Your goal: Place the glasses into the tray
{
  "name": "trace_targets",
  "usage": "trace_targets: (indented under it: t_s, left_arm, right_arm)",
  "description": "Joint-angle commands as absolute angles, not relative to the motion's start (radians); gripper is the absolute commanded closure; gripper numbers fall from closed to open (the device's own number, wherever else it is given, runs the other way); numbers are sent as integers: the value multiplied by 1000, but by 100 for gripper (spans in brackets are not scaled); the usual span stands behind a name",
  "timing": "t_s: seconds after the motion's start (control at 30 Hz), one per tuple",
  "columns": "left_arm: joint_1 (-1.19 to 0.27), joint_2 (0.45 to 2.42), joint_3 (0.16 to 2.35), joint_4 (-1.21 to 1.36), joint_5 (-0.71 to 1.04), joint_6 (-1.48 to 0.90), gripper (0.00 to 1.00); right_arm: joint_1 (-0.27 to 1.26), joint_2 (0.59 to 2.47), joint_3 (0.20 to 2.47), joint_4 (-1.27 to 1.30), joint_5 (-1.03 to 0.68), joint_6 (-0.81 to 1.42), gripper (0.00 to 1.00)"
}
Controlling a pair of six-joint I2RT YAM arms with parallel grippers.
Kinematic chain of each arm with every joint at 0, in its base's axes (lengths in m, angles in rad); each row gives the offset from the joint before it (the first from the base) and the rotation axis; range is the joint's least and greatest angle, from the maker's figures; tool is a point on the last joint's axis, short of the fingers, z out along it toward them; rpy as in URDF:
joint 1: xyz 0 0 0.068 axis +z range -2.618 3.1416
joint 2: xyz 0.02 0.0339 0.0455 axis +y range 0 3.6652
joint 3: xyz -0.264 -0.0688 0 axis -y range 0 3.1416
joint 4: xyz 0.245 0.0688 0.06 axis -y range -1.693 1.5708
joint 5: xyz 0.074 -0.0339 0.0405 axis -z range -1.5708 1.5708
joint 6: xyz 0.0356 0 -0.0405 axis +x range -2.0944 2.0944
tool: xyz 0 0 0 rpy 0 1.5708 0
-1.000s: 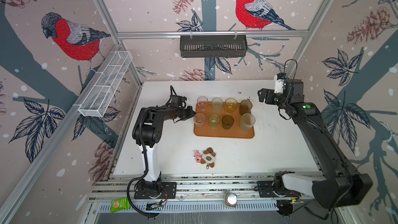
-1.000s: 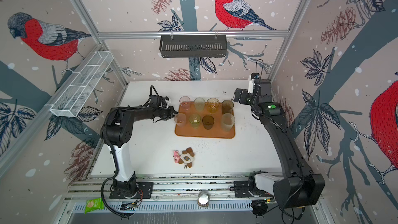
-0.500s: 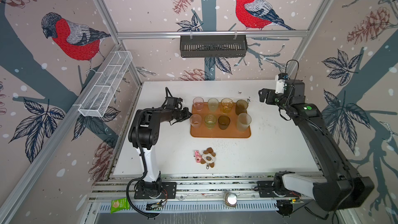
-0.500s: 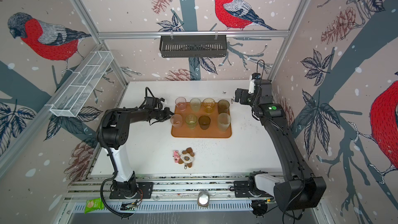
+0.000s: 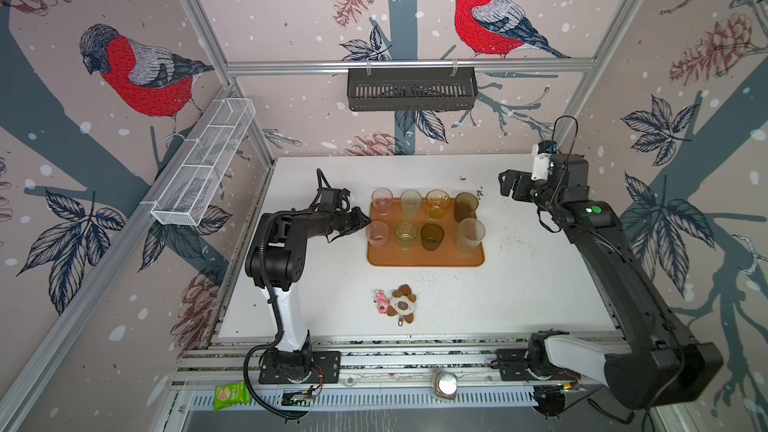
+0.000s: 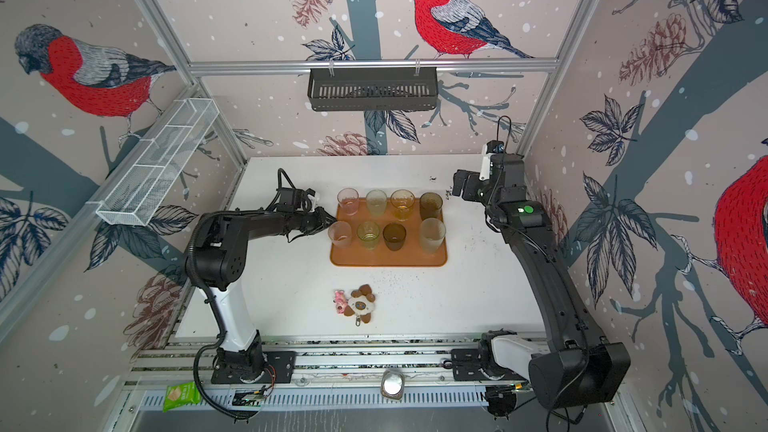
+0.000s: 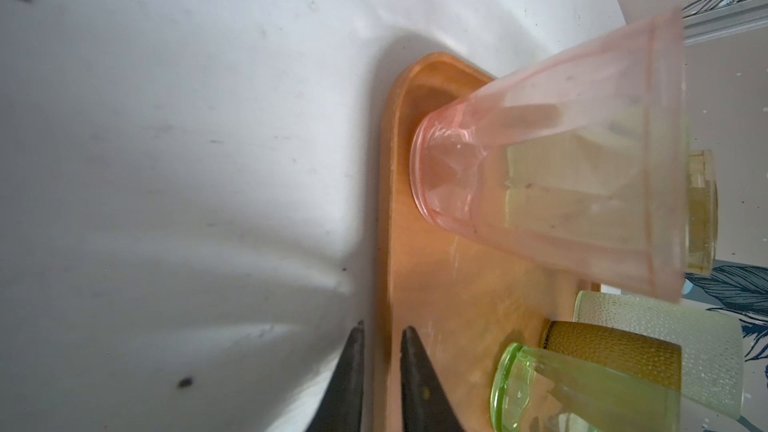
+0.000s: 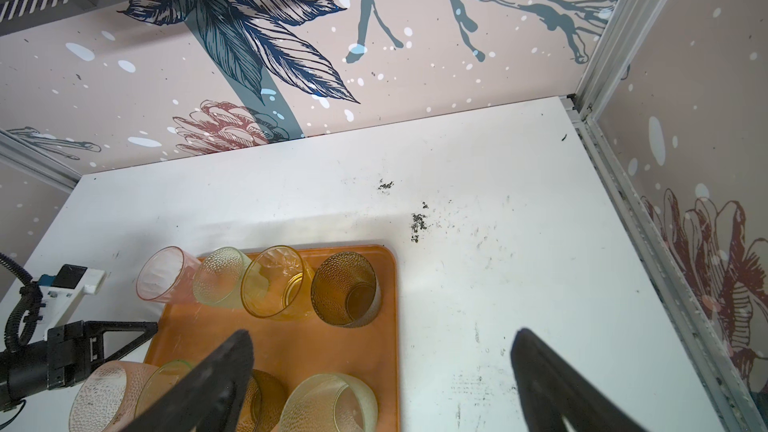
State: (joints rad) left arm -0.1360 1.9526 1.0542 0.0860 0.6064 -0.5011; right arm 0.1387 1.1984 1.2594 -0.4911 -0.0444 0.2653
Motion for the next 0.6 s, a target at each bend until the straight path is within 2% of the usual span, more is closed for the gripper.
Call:
trace_targets:
  t_s: [0.0, 0.3, 0.57]
  left_arm:
    - [-130, 1930, 1053, 101, 607, -498, 78]
    - [-93, 1807, 1037, 9, 547, -486, 63]
    - [-89, 1637, 1028, -137, 410, -436, 50]
  right_arm:
    - [141, 1188, 1260, -464, -20, 270, 2]
    - [138, 1148, 1220, -439, 48, 257, 0]
    - [91, 1086, 1115, -351, 106, 249, 0]
